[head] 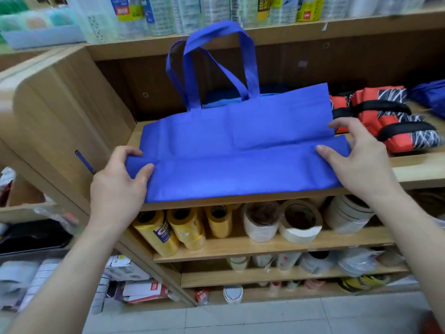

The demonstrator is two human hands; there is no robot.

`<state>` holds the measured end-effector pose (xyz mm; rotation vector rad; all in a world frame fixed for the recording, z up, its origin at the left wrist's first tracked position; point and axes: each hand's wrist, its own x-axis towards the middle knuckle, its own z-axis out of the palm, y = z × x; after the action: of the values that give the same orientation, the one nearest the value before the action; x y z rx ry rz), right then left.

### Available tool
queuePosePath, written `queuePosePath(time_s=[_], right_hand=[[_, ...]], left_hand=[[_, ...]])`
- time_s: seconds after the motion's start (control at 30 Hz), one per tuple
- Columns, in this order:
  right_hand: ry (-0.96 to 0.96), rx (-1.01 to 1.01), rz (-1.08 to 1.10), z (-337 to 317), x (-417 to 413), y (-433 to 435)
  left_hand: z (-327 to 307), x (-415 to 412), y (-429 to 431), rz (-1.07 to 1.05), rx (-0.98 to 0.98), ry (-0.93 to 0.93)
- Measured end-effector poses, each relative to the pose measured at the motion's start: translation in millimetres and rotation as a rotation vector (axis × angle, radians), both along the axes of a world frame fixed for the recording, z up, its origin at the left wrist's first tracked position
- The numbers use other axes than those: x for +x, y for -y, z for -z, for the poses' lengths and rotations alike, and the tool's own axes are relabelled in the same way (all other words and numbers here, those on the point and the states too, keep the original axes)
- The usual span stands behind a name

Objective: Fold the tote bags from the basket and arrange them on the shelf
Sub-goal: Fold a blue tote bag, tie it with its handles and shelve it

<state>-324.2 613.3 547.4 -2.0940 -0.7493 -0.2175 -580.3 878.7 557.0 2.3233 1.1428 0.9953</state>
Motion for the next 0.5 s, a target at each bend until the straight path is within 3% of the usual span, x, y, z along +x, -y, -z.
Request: queuePosePath(time_s=[0.17,0.27,0.33,0.37,0.43,0.5], right_hand=[[0.171,-0.282,0.145,-0.9,-2.5,-4.3],[0.360,-0.316,0.138,-2.2,-3.5,-3.9],[0.554,-0.313,-0.070,0.7,0.4,-1.7],[0.553,-0.330,-0.187,3.1,4.0,0.9],[0.378,-0.414,-0.351,6.7,9.0,10.4],[0.286,-0.523,-0.401,10.1,12.9,23.2]], left_hand=[[4.5,-0.5,-4.4,-0.038,0.211,-0.196],[12.6,-7.1,-19.6,0.240,0.409,-0.204],[14.7,-14.1,-26.6,0.468,0.239,-0.190],[14.3,-18.7,-29.6,0.540,0.095,-0.207],[12.0,-27.0,-30.4,0.612,-0.037,-0.329],[13.3,-33.2,-32.4,0.632,-0.013,-0.427]])
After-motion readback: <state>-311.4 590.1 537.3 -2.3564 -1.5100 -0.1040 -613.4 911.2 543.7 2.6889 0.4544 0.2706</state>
